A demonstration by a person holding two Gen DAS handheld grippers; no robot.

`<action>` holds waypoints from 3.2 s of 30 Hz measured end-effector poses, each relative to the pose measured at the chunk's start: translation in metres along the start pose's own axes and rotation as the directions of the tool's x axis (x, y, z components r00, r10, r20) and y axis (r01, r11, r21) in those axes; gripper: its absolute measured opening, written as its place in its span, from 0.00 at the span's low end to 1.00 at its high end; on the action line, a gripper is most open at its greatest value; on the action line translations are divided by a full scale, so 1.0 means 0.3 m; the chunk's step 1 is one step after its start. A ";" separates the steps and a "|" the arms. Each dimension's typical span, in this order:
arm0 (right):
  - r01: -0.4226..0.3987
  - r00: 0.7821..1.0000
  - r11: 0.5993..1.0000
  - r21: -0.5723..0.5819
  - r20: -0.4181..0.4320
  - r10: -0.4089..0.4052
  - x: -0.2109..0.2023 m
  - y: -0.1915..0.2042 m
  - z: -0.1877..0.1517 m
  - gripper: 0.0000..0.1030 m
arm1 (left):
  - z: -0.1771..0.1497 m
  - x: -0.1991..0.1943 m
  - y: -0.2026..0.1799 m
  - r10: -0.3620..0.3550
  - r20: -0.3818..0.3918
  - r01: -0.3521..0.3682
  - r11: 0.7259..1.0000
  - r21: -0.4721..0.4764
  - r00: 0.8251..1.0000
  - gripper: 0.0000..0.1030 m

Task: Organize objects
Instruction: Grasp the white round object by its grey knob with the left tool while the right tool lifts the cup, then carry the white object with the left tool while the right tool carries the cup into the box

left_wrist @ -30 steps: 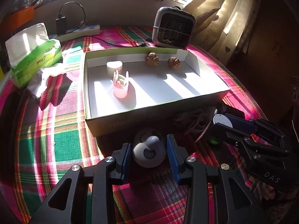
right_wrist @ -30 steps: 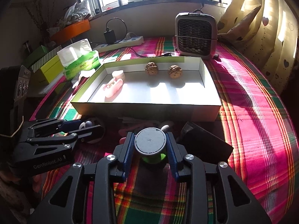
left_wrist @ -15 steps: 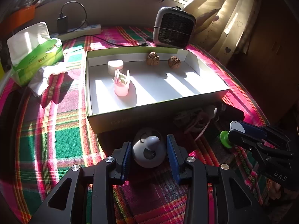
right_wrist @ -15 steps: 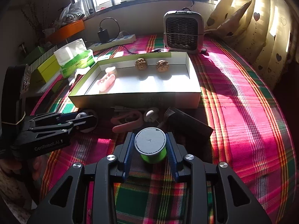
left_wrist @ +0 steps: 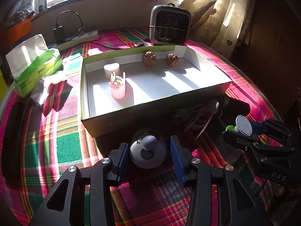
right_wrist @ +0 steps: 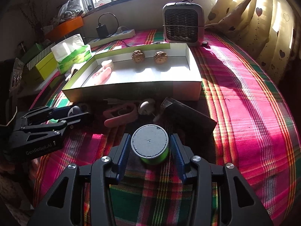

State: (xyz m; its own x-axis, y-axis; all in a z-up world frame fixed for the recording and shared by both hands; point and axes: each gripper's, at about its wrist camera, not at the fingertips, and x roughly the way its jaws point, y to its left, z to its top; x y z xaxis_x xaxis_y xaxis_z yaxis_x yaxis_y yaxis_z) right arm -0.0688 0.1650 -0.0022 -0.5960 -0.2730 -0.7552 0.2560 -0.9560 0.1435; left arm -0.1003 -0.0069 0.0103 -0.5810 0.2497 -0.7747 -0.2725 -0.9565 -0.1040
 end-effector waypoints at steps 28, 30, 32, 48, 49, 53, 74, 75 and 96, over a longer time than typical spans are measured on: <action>0.003 1.000 1.000 0.004 0.015 -0.003 -0.004 -0.004 -0.007 0.31 | -0.009 -0.006 0.003 0.023 0.014 -0.022 0.999 -0.032 1.000 0.35; 0.003 1.000 1.000 0.003 0.015 -0.003 -0.004 -0.003 -0.007 0.31 | -0.009 -0.007 0.002 0.025 0.014 -0.025 0.999 -0.033 1.000 0.35; 0.004 1.000 1.000 0.001 0.015 -0.004 -0.005 -0.002 -0.008 0.31 | -0.009 -0.007 0.002 0.026 0.013 -0.025 0.999 -0.034 1.000 0.35; 0.005 1.000 1.000 -0.007 0.028 -0.005 -0.013 0.002 -0.005 0.17 | -0.016 -0.014 0.003 0.013 0.003 -0.013 0.999 -0.051 1.000 0.34; 0.002 1.000 1.000 -0.005 0.029 -0.002 -0.013 0.000 -0.005 0.17 | -0.017 -0.014 0.001 0.013 0.002 -0.013 0.999 -0.049 1.000 0.34; -0.004 0.999 1.000 -0.004 0.033 0.005 -0.015 0.003 -0.006 0.17 | -0.017 -0.015 0.005 0.011 0.002 -0.011 0.999 -0.053 1.000 0.34; -0.011 0.997 1.000 -0.027 0.074 0.013 -0.055 0.026 0.014 0.17 | -0.013 -0.048 -0.002 0.005 0.023 -0.004 0.999 -0.053 1.000 0.23; -0.012 0.997 0.999 -0.029 0.074 0.014 -0.055 0.028 0.016 0.17 | -0.012 -0.050 -0.003 0.004 0.024 -0.003 0.999 -0.053 1.000 0.23; -0.003 0.987 0.998 -0.056 0.163 0.012 -0.096 0.019 0.202 0.17 | 0.156 -0.089 0.004 -0.037 0.087 0.041 0.998 -0.048 0.996 0.23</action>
State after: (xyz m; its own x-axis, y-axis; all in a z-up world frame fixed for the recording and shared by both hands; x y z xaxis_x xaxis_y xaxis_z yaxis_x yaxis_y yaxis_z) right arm -0.0964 0.1610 0.0591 -0.7091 -0.2982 -0.6389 0.2996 -0.9477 0.1098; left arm -0.1209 -0.0077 0.0601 -0.6349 0.2966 -0.7134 -0.2590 -0.9516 -0.1651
